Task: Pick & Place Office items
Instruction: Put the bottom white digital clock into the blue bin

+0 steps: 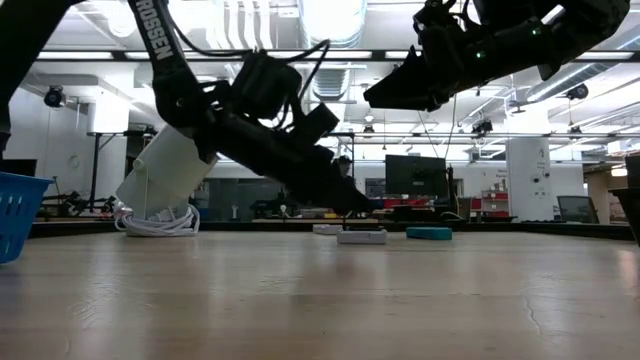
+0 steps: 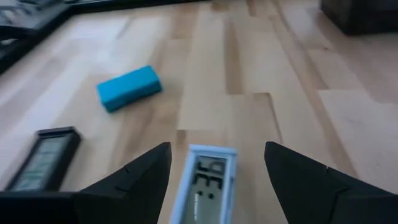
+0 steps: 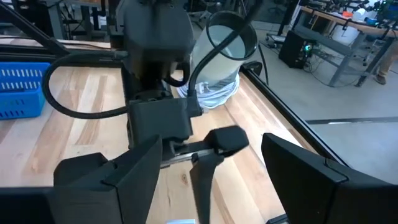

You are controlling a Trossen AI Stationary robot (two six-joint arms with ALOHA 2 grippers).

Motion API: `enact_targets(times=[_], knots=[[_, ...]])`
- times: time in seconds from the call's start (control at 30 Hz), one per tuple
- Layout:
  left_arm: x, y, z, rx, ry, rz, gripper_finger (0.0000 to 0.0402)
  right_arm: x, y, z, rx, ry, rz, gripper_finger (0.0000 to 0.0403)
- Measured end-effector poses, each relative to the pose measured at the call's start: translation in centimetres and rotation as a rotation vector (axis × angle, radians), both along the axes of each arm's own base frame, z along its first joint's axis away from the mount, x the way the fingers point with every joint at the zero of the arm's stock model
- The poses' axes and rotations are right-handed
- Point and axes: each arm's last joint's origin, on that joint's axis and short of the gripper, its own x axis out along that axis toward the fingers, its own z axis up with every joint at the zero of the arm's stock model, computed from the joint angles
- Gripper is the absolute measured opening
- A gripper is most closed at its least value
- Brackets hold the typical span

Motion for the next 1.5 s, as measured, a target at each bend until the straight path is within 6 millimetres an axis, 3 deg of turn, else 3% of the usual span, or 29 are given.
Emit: enact_targets(times=[0.5,0.93,1.5], knots=[[-0.3,0.5,-1.0,-0.017,0.057,-0.047,0.0264,0.0,0.0,0.0,0.0,0.0,0.0,0.0274],[-0.1,1.7,-2.5,-0.05,0.102,0.032,0.0264,0.0,0.0,0.0,0.0,0.0,0.0,0.0274],[0.1,1.7,-2.7,-0.058,0.114,0.024,0.0264,0.0,0.0,0.0,0.0,0.0,0.0,0.0274]])
